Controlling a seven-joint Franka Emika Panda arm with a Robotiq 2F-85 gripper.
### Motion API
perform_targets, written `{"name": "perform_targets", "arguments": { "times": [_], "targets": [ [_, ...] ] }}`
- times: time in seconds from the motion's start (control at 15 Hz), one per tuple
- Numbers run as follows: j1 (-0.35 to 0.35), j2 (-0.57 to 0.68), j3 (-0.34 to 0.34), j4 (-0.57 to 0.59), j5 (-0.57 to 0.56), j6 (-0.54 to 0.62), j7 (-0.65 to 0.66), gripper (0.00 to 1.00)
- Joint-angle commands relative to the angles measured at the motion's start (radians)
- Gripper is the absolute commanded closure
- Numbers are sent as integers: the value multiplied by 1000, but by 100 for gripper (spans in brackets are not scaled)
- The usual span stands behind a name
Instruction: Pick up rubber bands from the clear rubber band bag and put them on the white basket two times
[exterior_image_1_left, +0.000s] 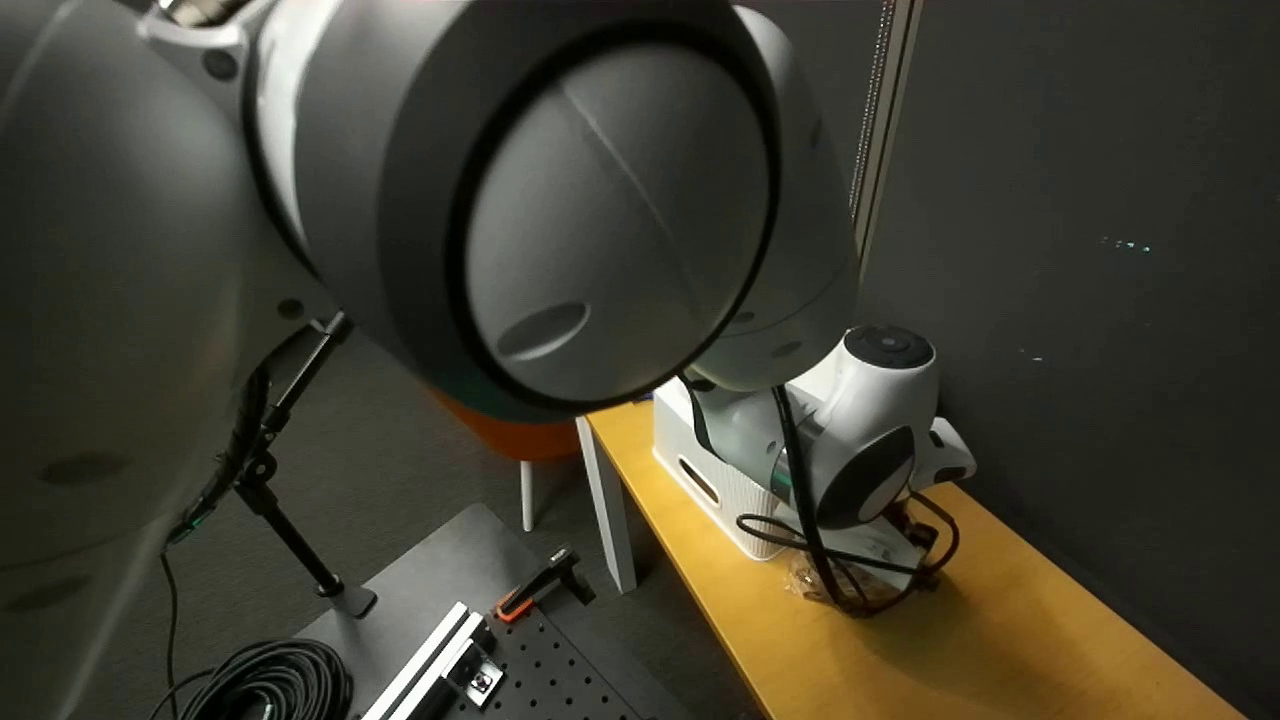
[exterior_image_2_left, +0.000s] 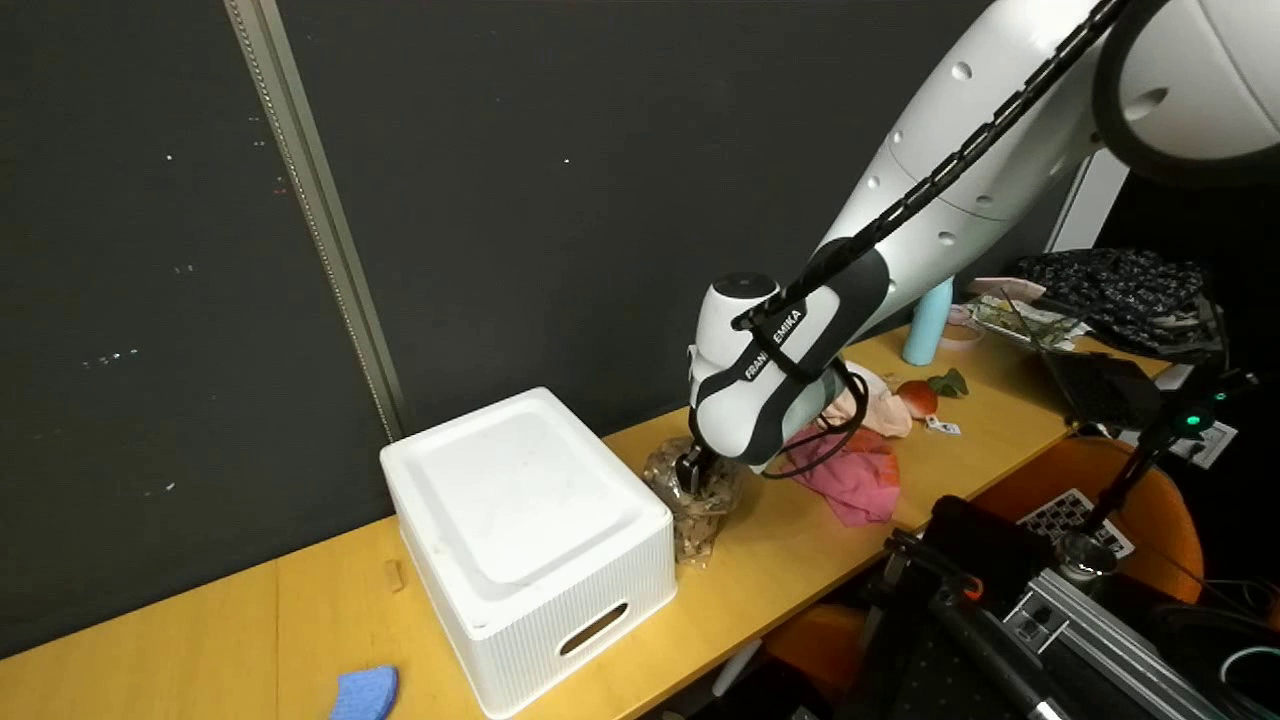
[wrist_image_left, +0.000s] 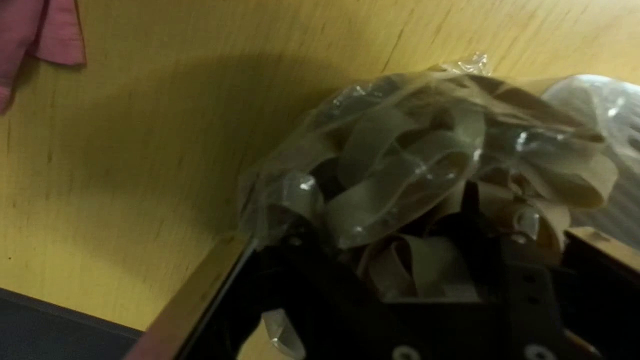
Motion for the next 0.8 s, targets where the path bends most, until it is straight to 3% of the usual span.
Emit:
{"name": "perform_targets", "arguments": {
  "times": [0.0,0.33,0.73],
  "targets": [
    [-21,15,14,21,-8,21,-7,64],
    [-26,-8,15,12,7,-3,11,99],
    [-41,-97,38,-31,45,-102,56,99]
  ]
}}
